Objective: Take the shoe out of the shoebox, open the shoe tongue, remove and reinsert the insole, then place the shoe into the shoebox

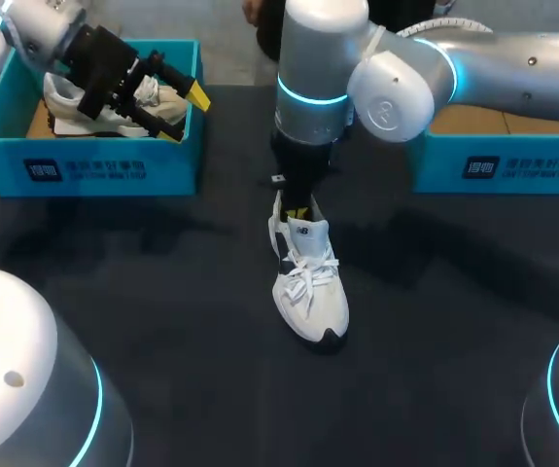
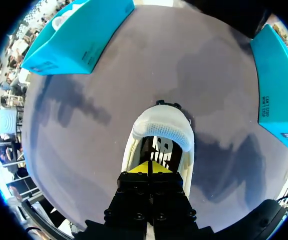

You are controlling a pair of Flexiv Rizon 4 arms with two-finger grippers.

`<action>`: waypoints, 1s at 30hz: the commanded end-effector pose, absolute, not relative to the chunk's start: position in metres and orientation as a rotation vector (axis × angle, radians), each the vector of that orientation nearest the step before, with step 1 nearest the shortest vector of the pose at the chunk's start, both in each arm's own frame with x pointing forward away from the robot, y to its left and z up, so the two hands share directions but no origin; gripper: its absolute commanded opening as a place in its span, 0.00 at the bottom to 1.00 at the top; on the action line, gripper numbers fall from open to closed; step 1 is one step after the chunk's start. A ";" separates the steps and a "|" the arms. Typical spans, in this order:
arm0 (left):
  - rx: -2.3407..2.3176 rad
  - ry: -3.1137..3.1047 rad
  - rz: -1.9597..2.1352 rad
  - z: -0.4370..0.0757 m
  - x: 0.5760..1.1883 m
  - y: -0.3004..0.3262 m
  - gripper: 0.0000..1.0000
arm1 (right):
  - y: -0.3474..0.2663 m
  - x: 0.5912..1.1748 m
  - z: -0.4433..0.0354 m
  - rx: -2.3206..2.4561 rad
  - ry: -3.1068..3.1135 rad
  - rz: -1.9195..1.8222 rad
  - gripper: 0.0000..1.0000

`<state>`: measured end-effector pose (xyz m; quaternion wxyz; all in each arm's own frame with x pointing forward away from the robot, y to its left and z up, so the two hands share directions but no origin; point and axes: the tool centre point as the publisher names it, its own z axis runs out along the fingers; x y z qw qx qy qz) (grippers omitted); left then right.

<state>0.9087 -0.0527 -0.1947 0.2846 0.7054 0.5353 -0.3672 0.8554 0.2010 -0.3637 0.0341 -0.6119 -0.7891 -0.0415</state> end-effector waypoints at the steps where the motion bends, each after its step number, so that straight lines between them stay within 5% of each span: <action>1: 1.889 1.434 -0.978 -0.194 0.908 -0.053 1.00 | 0.201 0.854 -0.364 -1.884 -2.427 -0.133 0.00; 30: 1.889 1.434 -0.978 -0.194 0.908 -0.053 1.00 | 0.184 0.822 -0.352 -1.885 -2.327 0.330 0.00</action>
